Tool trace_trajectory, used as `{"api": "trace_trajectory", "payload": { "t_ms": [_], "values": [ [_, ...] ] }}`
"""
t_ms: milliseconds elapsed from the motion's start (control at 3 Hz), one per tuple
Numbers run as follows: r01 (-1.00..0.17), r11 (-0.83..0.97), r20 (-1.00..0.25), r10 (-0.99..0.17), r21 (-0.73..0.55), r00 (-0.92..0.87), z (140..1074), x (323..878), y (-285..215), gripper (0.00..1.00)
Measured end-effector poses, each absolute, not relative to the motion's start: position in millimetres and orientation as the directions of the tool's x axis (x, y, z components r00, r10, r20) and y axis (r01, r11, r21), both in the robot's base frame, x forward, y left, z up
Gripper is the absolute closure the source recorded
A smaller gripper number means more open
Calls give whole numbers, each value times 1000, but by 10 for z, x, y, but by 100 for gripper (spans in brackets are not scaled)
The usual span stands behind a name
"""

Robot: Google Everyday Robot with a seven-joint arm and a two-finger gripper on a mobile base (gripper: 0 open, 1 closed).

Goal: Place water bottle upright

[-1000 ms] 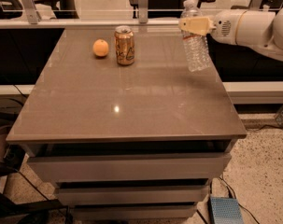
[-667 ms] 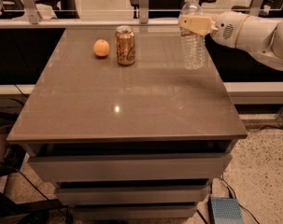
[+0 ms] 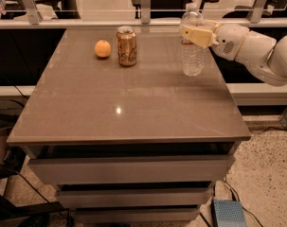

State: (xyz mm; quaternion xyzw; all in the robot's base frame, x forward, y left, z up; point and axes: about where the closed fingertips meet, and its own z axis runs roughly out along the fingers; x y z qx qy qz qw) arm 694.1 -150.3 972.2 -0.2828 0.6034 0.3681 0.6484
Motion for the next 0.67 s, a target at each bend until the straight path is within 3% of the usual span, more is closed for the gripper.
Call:
{"api": "trace_trajectory", "payload": {
  "t_ms": [667],
  "values": [
    [-869,494,-983,142,-33,118,9562,6847,-1544,100]
  ]
}}
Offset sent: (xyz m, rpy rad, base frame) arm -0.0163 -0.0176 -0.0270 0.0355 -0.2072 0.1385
